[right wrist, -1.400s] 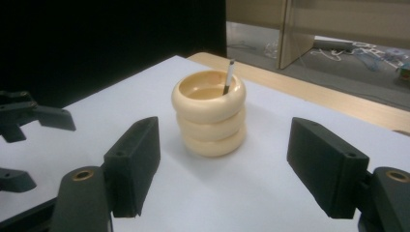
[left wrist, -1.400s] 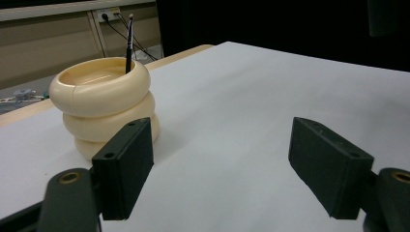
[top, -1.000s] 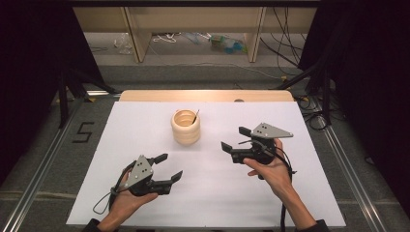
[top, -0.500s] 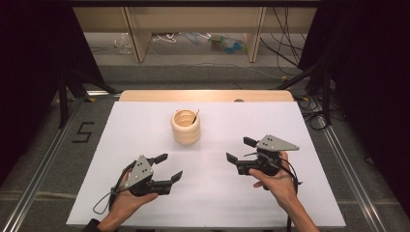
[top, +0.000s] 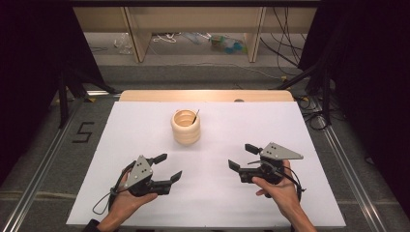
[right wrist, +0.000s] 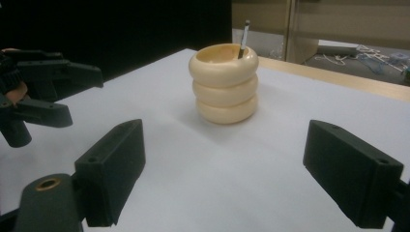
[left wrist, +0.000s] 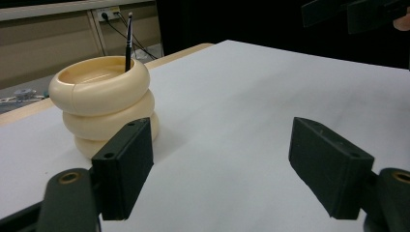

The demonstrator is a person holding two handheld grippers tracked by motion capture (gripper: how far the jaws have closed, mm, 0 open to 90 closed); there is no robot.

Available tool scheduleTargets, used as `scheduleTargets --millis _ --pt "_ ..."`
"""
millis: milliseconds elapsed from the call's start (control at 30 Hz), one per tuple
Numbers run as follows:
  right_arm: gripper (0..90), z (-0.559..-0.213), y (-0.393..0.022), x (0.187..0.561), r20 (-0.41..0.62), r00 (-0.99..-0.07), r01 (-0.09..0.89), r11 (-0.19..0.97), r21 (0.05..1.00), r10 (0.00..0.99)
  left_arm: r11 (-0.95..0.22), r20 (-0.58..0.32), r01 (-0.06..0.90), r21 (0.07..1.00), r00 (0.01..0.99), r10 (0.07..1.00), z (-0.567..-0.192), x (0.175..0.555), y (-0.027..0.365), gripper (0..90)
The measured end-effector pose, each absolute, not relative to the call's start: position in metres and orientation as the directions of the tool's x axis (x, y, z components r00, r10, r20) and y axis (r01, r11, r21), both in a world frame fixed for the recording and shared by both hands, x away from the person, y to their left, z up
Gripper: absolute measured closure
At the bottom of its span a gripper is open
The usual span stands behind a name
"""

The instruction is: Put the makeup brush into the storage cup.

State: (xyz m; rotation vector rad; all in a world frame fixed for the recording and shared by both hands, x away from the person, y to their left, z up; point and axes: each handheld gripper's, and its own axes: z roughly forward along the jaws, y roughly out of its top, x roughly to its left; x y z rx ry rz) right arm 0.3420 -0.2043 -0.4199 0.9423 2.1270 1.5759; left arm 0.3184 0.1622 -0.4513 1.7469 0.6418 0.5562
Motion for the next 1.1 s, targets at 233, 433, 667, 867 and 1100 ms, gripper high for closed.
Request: scheduleTargets --millis 233,433,667,867,1100 --pt "16.4 -0.424 -0.205 0.336 0.1 -0.737 0.306 0.198 0.931 0.669 -0.217 0.045 0.139 0.966 0.739 0.673 -0.451 0.318 0.162 23.9" --pt "16.3 -0.427 -0.208 0.331 0.106 -0.732 0.305 0.185 0.934 0.673 -0.217 0.045 0.139 0.966 0.738 0.673 -0.452 0.318 0.162 23.9" --pt "16.2 -0.431 -0.213 0.325 0.097 -0.734 0.309 0.203 0.929 0.673 -0.213 0.039 0.144 0.966 0.738 0.674 -0.452 0.318 0.162 23.9" --pt "16.2 -0.434 -0.213 0.324 0.104 -0.726 0.309 0.187 0.932 0.68 -0.218 0.044 0.14 0.966 0.741 0.67 -0.452 0.319 0.162 23.9" --pt "16.2 -0.435 -0.215 0.325 0.099 -0.728 0.318 0.206 0.925 0.679 -0.221 0.046 0.14 0.965 0.741 0.67 -0.452 0.319 0.162 23.9"
